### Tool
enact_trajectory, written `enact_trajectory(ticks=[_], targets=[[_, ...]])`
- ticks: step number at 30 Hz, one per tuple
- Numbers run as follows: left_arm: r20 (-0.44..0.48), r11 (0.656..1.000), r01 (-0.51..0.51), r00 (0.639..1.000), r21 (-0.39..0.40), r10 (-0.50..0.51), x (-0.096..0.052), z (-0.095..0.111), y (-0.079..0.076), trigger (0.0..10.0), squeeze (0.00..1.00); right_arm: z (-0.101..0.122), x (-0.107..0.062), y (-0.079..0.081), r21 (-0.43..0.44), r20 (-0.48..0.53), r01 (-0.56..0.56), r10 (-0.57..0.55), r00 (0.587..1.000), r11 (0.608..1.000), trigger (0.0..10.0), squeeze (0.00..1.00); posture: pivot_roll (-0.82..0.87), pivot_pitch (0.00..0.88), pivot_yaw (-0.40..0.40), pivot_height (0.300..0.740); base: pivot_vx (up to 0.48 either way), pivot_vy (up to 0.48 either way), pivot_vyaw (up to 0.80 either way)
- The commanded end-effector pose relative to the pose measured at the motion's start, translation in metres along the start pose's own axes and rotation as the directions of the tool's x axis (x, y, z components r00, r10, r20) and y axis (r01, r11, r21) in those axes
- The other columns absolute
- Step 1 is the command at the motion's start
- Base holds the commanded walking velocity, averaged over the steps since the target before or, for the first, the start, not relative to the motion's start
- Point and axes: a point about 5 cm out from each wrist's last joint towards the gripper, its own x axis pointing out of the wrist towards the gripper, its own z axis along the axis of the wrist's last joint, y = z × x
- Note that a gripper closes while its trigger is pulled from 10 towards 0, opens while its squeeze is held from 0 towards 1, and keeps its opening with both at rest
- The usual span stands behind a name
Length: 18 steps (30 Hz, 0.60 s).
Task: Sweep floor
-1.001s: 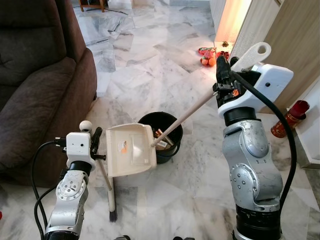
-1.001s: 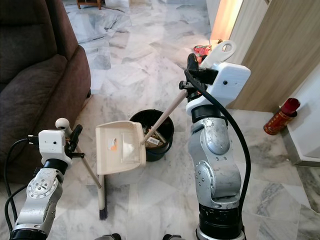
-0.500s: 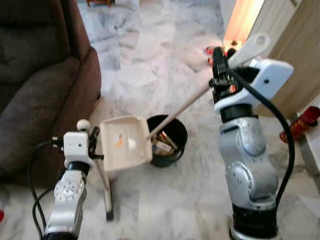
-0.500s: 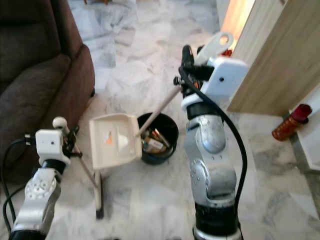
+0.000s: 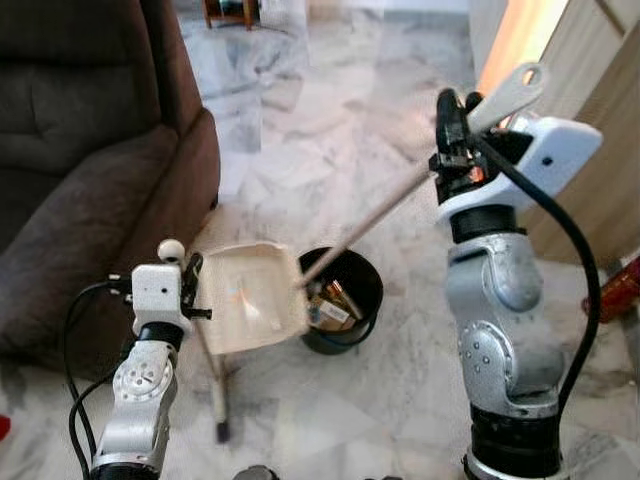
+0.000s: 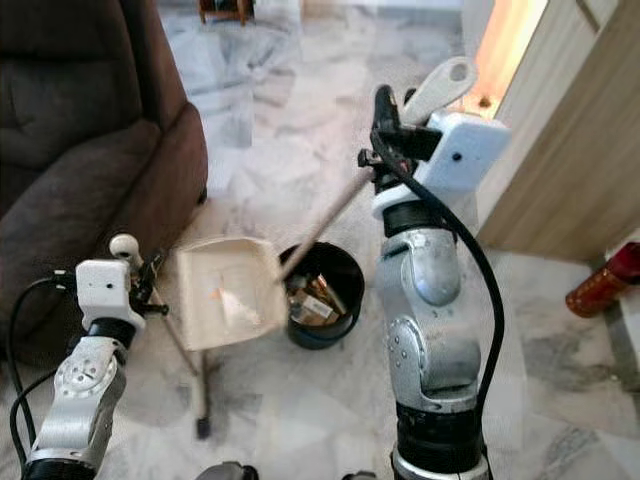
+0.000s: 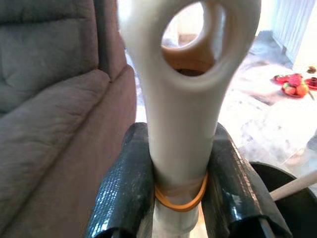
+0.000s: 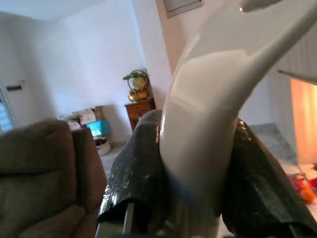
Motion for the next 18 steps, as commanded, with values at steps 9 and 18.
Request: enact_trajectory(ticks=[9, 18], targets=[[0.047, 1.000, -0.013, 0.999, 0.019, 0.012, 0.0015, 0.0086, 0.0049, 10.0, 0.00, 0.0129, 0.0006, 0.0102, 0.058, 0.072, -0.044, 0.039, 0.997, 0.997, 10.0, 0.00, 0.14, 0.179, -0.006, 0.740, 0.260, 0.000, 0.00], [0.048, 1.000, -0.014, 0.999, 0.020, 0.013, 0.0015, 0.0087, 0.0049, 10.0, 0.00, 0.0141, 0.0010, 0.0103, 0.061, 0.081, -0.044, 0.039, 0.996, 0.997, 10.0, 0.00, 0.14, 0.174, -0.007, 0.740, 0.260, 0.000, 0.00]])
